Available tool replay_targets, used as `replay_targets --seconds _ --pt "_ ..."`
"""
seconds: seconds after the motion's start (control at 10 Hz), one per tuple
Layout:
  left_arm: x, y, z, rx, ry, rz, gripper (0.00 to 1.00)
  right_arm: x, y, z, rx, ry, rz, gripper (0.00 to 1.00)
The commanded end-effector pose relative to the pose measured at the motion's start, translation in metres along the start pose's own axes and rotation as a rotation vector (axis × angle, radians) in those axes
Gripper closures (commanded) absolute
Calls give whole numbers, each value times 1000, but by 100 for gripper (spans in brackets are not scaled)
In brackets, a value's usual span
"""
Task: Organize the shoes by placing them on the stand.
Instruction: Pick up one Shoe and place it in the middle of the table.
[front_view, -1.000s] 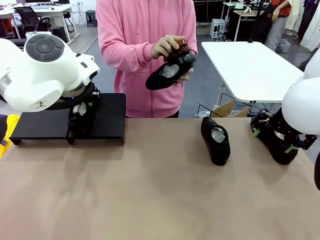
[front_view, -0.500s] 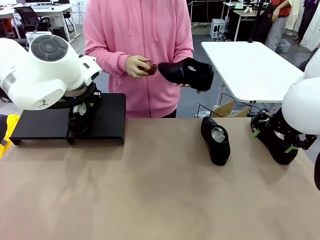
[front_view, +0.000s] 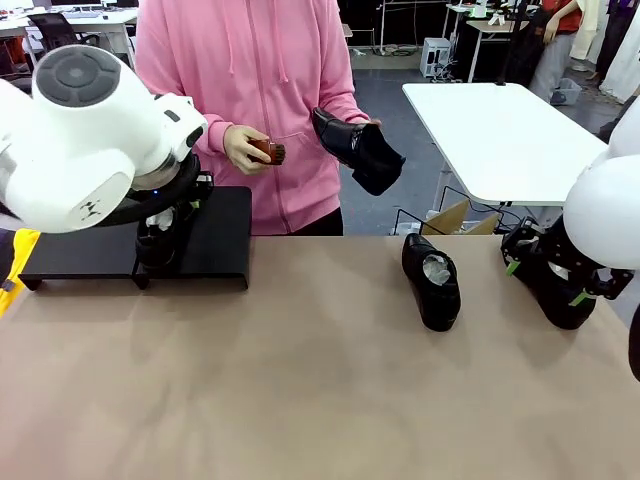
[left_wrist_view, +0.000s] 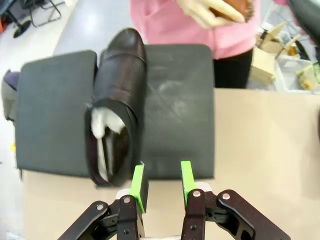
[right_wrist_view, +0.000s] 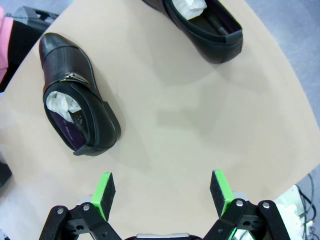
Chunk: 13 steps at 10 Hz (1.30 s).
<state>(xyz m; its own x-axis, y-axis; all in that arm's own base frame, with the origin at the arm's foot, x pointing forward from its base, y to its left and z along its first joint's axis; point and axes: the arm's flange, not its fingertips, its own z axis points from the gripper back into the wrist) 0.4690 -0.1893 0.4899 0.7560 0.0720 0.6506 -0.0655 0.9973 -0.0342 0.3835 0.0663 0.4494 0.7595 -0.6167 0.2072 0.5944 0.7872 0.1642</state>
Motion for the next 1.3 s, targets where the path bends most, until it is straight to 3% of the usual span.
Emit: replay_targets --seconds 0.0,0.2,0.4,0.6,0.7,1.2 --pt "-14 18 48 -67 133 17 62 0 -1 -1 13 -5 4 0" --pt "-38 11 73 -133 315 -57 62 0 -1 -1 13 -5 4 0" --pt "-48 22 85 -220 426 -77 62 0 -1 -1 13 -5 4 0" --pt "-49 29 80 -231 434 -45 62 0 -1 -1 13 -5 4 0" --pt "-54 5 86 -232 427 -72 62 0 -1 -1 13 -5 4 0" --pt "-54 5 86 -232 427 -72 62 0 -1 -1 13 -5 4 0"
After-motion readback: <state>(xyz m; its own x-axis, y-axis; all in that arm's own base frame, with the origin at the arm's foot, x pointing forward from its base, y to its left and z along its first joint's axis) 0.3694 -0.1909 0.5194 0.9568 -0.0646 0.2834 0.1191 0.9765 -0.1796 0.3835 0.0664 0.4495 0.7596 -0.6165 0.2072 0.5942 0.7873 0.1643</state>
